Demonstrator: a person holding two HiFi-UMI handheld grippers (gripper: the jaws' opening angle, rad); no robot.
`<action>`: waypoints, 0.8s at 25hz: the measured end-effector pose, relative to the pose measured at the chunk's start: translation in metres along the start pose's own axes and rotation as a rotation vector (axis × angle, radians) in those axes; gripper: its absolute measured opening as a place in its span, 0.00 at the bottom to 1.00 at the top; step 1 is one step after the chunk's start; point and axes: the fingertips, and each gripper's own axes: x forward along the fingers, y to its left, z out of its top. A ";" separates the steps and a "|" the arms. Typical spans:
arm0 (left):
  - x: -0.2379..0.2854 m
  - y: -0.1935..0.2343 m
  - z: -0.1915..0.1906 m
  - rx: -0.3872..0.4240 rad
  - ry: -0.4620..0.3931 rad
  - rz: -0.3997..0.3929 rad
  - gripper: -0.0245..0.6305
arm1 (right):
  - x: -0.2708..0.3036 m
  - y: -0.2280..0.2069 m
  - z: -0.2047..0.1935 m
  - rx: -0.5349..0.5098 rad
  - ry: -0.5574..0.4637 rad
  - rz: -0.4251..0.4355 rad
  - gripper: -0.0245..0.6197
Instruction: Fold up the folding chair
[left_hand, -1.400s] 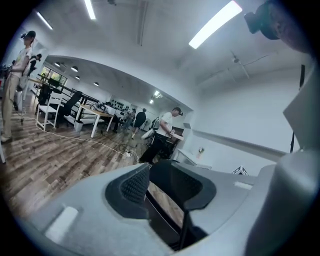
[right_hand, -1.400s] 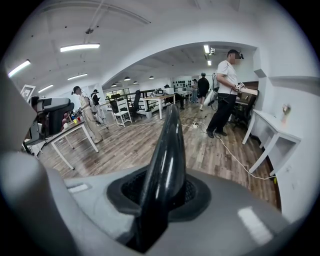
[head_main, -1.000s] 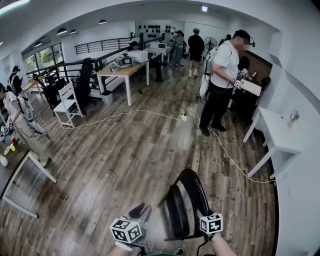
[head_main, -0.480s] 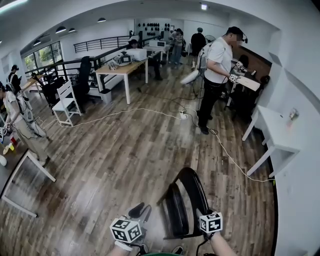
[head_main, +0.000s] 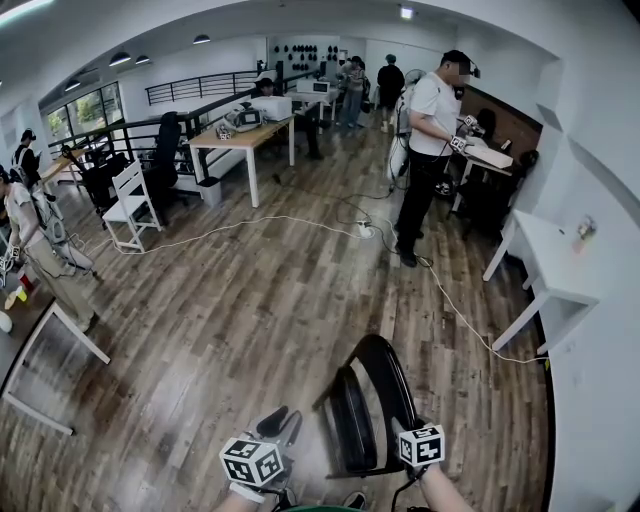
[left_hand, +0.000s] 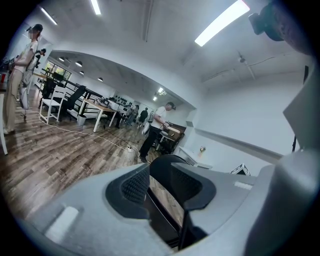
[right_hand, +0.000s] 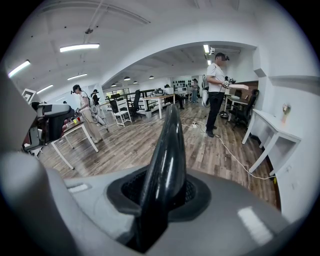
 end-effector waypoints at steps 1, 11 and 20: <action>0.000 0.000 0.000 -0.004 0.000 0.000 0.24 | 0.000 0.000 0.000 0.000 0.000 0.000 0.18; -0.002 0.003 -0.005 -0.024 0.001 -0.009 0.24 | 0.001 0.004 -0.002 -0.002 0.000 -0.003 0.18; -0.002 -0.001 -0.005 -0.025 0.007 -0.005 0.24 | 0.000 0.002 0.001 -0.001 0.001 0.001 0.18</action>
